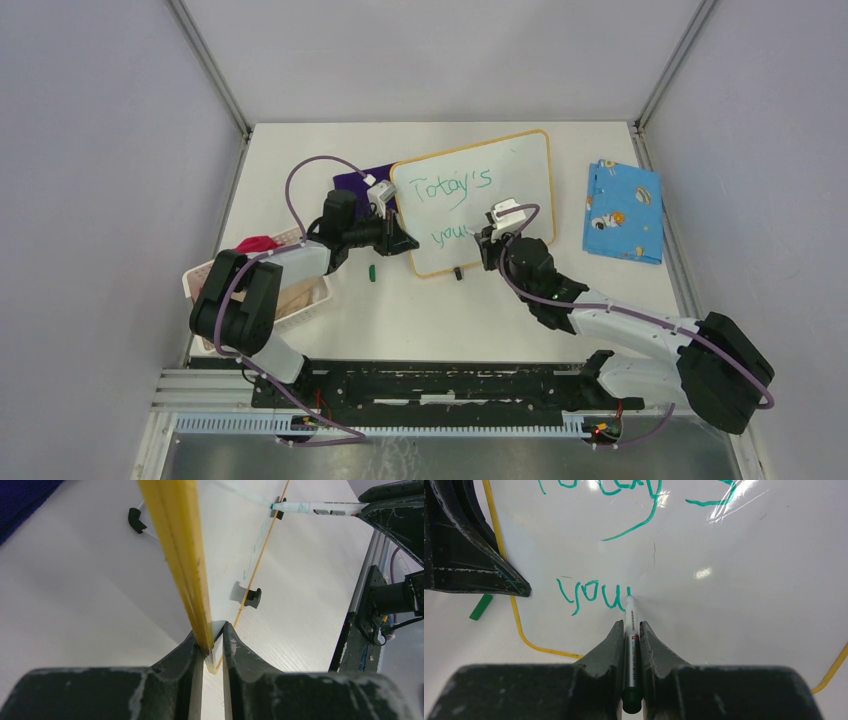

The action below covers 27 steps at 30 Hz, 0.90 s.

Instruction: Write a sentence on the whiteboard

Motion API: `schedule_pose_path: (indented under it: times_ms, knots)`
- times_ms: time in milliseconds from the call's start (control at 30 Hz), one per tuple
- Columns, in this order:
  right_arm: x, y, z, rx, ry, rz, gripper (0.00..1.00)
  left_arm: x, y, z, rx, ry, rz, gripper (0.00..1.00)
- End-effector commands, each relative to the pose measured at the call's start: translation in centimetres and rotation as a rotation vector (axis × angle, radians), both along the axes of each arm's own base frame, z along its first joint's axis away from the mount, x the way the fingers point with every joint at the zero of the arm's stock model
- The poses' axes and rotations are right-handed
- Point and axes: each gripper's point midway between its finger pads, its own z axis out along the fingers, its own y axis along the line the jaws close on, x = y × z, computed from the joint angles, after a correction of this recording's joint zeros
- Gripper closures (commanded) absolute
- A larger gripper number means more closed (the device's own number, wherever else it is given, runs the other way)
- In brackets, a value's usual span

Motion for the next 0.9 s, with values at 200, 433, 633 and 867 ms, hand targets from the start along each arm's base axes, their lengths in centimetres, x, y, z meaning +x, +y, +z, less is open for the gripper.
schedule_pose_path:
  times_ms: [200, 433, 633, 867]
  knots:
    - [1.8, -0.6, 2.6, 0.030, -0.057, -0.056, 1.00, 0.9, 0.8, -1.9, 0.112, -0.052, 0.021, 0.98]
    - [1.9, -1.8, 2.5, 0.033, -0.056, -0.087, 1.00, 0.8, 0.8, -2.0, 0.114, -0.051, 0.020, 0.98]
    - [1.9, -2.2, 2.5, 0.036, -0.056, -0.097, 1.00, 0.8, 0.7, -1.9, 0.114, -0.053, 0.018, 0.98]
    - [1.3, -2.6, 5.3, 0.088, -0.104, -0.086, 1.00, 0.8, 0.7, -1.9, 0.113, -0.055, 0.017, 0.98]
